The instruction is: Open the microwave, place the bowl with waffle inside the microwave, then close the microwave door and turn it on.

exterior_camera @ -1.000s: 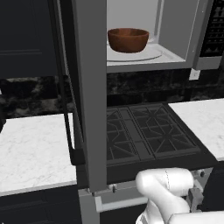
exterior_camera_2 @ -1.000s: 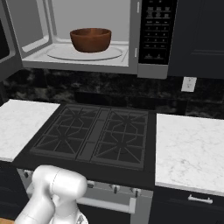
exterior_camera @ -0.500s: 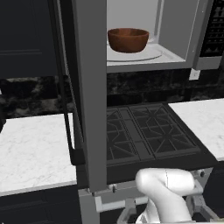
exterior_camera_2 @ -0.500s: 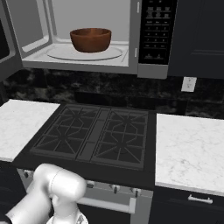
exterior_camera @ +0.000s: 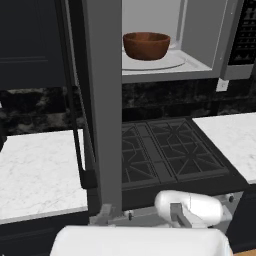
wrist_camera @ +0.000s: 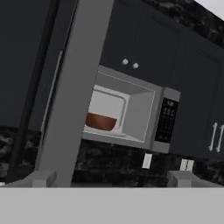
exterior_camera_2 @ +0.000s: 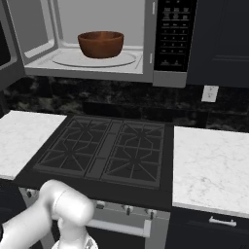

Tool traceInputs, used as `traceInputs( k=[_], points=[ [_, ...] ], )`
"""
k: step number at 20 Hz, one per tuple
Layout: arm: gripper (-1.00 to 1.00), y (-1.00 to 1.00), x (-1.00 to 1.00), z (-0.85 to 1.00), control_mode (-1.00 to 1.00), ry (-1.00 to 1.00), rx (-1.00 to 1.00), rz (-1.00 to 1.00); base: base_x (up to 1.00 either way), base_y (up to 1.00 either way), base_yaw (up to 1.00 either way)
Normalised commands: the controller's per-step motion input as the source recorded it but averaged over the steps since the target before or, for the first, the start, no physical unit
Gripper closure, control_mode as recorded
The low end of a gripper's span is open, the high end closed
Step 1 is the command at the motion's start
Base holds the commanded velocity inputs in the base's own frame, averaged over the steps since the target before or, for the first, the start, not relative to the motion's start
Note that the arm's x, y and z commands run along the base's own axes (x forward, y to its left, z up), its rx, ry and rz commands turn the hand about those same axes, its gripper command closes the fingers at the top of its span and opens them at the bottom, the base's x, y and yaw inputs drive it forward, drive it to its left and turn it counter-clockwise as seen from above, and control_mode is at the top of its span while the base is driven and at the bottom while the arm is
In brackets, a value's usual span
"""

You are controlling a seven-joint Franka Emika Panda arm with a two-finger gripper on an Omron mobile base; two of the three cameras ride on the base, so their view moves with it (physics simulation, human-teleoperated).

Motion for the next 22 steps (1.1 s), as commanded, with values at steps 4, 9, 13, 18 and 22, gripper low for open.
traceInputs(
  k=[4, 9, 13, 18, 22],
  points=[
    [-1.00, 0.28, 0.65, -0.06, -1.00, 0.00, 0.00, 0.00, 0.00, 0.00, 0.00],
    [-1.00, 0.04, 0.64, -0.07, -1.00, 0.00, 0.00, 0.01, 0.00, 0.00, 0.00],
    [-1.00, 0.00, 0.48, -0.12, -1.00, 0.00, 0.00, 0.00, 0.00, 0.00, 0.00],
    [-1.00, -0.24, 0.05, 0.00, -1.00, 0.00, 0.00, -0.01, 0.00, 0.00, 0.00],
    [-1.00, -0.72, 0.00, 0.00, -1.00, 0.00, 0.00, -0.07, 0.00, 0.00, 0.00]
  ],
)
